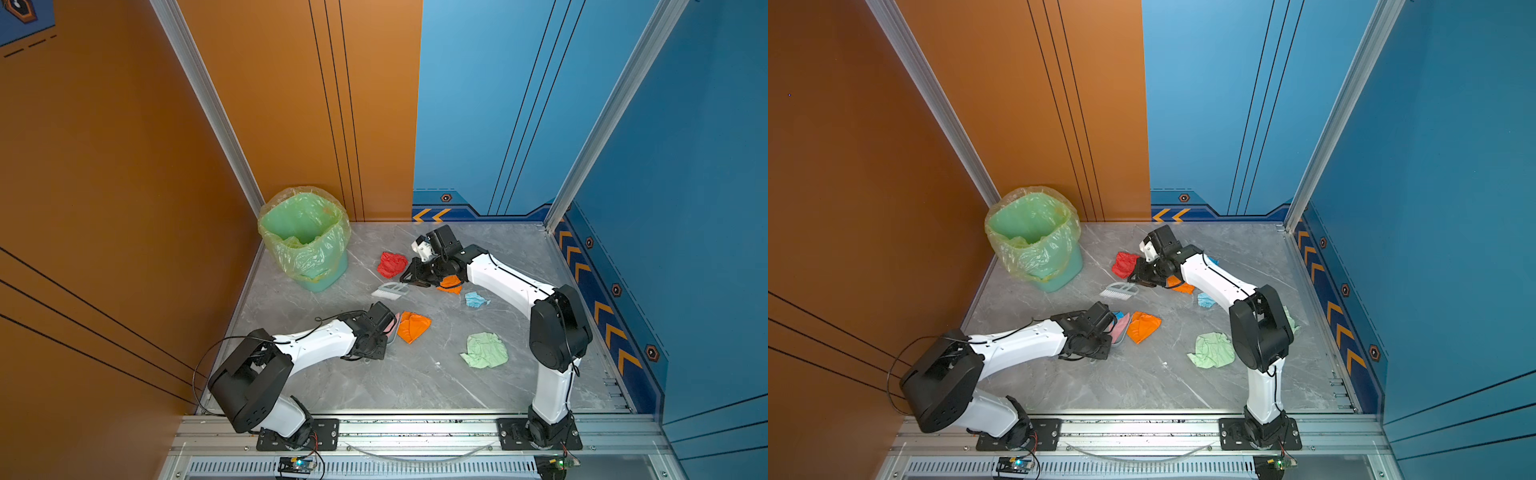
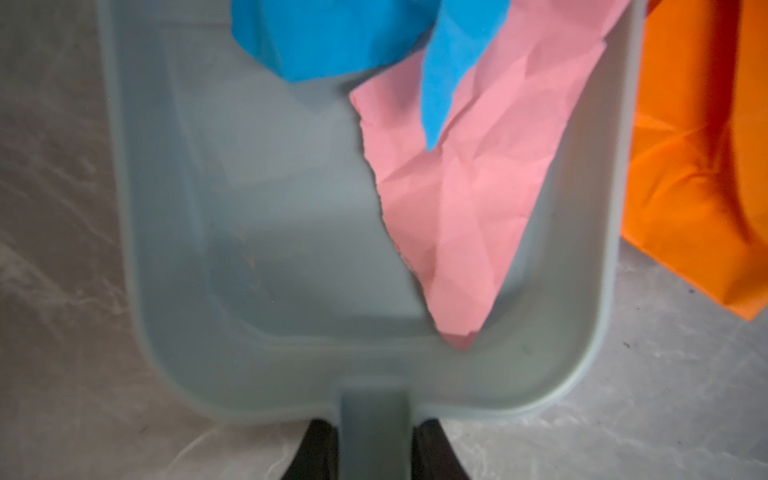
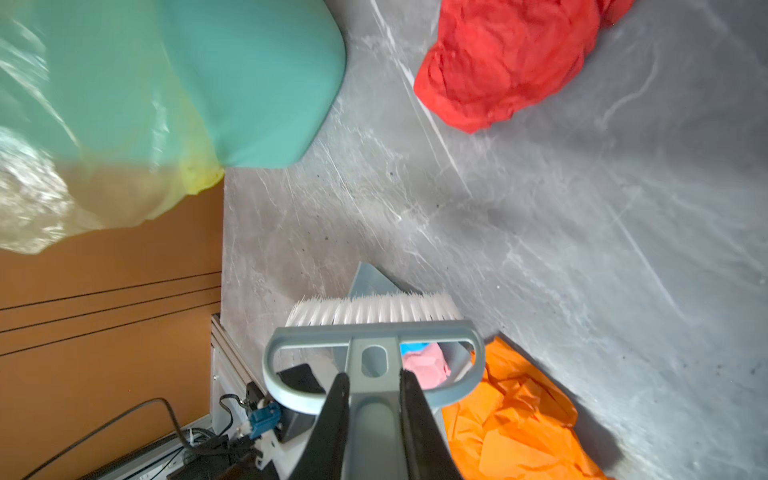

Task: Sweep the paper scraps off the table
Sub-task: 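Sweep the blue scraps into the dustpan held by the left gripper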

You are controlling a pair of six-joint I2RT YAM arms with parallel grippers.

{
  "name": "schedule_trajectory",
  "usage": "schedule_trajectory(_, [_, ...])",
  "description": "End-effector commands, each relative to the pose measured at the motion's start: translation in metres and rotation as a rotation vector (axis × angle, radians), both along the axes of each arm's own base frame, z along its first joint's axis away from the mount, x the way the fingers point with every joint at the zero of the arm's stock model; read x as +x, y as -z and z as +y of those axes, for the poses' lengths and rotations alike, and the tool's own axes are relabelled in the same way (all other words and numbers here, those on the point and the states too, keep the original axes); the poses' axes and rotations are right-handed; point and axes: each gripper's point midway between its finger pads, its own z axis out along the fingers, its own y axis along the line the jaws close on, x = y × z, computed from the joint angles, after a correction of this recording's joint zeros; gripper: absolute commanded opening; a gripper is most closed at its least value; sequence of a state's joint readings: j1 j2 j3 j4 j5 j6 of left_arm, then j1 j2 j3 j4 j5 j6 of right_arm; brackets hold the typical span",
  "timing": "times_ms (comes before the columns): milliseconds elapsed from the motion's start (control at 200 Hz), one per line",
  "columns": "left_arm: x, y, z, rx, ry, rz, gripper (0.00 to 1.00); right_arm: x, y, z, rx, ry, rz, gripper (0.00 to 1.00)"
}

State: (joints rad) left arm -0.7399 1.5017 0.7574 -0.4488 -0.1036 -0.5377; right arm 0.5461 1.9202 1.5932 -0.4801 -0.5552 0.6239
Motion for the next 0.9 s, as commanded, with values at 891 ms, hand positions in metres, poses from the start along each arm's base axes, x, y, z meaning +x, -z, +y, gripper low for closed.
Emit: schedule_trajectory(891, [-0.008, 0.013, -0.001, -0.004, 0.028, 0.067, 0.00, -0.019, 0.035, 0.022, -0.052, -0.114, 0.082, 0.00])
